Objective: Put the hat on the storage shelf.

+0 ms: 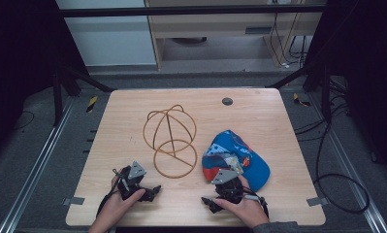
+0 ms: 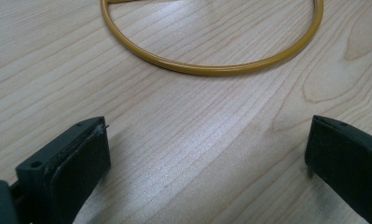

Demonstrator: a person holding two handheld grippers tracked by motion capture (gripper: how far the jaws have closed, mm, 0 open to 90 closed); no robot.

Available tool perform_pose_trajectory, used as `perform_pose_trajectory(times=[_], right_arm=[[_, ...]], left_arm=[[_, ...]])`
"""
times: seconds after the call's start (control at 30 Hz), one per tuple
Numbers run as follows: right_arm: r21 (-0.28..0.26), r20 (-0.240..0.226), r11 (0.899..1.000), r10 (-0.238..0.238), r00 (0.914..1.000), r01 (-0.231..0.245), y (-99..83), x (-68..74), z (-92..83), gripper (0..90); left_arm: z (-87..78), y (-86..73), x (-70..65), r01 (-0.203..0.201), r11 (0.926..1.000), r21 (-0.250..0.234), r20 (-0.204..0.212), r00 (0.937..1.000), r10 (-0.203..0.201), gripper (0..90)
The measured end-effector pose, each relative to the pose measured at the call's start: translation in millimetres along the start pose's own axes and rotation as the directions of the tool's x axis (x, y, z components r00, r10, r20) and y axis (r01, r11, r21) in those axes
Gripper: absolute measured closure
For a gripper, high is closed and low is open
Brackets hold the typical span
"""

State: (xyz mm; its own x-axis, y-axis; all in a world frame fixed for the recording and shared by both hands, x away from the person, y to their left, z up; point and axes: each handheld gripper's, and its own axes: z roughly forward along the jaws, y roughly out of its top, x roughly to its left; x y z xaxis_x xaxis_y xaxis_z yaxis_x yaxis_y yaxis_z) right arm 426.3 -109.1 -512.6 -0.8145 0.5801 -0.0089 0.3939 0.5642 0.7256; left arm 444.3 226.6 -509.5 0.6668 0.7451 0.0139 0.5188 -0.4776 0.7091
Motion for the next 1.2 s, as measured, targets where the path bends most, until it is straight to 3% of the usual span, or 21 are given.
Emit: perform_pose_trajectory(times=[0.37,0.43,0.47,0.63,0.8,0.83,0.9,0.93,1.0,1.13,1.2], right_arm=[[0.001,0.007,1.000,0.007,1.0000,-0.007,0.2,0.4,0.2,3.0],[-0.005,0.012,1.000,0.010,0.9999,-0.009,0.0,-0.1,-0.3,5.8],[-0.004,0.023,1.000,0.024,0.9995,-0.023,1.0,-1.1,-2.7,14.6],[-0.046,-0.002,0.996,0.078,0.9970,-0.078,4.6,-5.9,-17.3,18.8],[-0.047,0.075,0.999,0.028,0.9968,-0.024,15.6,-12.4,-46.1,18.8],[-0.050,0.126,0.999,0.020,0.9918,-0.013,19.4,-19.0,-58.1,18.9],[-0.038,0.178,0.999,0.012,0.9839,-0.005,21.3,-24.7,-65.3,18.5],[-0.038,0.178,0.999,0.012,0.9839,-0.005,21.3,-24.7,-65.3,18.5],[-0.001,0.223,1.000,0.001,0.9747,-0.001,24.0,-33.0,-74.2,16.4],[0.069,0.242,0.998,-0.005,0.9704,-0.012,30.2,-45.7,-89.8,15.6],[0.105,0.232,0.994,0.011,0.9727,-0.036,33.7,-52.4,-96.2,20.2]], left_arm=[[0.0,0.0,0.0,0.000,1.0000,0.000,0.000,1.0000,0.000,0.0],[0.0,0.0,0.0,0.000,1.0000,0.000,0.000,1.0000,0.000,0.0],[0.0,0.0,0.0,-0.001,1.0000,0.000,0.000,1.0000,0.001,0.0],[0.0,-0.2,-0.4,0.002,1.0000,-0.002,0.000,1.0000,-0.002,0.0],[-0.3,-0.4,-0.4,0.002,1.0000,-0.001,-0.001,1.0000,-0.002,0.0],[-0.3,-0.4,-0.4,0.002,1.0000,-0.001,-0.001,1.0000,-0.002,0.0],[-0.3,-0.4,-0.4,0.002,1.0000,-0.001,-0.001,1.0000,-0.002,0.0],[-0.3,-0.4,-0.4,0.002,1.0000,-0.001,-0.001,1.0000,-0.002,0.0],[-0.3,-0.5,-0.5,0.002,1.0000,-0.001,-0.002,1.0000,-0.002,0.0],[-0.3,-0.4,-0.4,0.002,1.0000,-0.001,-0.001,1.0000,-0.002,0.0],[-0.2,-0.4,-0.4,0.002,1.0000,-0.001,0.000,1.0000,-0.002,0.0]])
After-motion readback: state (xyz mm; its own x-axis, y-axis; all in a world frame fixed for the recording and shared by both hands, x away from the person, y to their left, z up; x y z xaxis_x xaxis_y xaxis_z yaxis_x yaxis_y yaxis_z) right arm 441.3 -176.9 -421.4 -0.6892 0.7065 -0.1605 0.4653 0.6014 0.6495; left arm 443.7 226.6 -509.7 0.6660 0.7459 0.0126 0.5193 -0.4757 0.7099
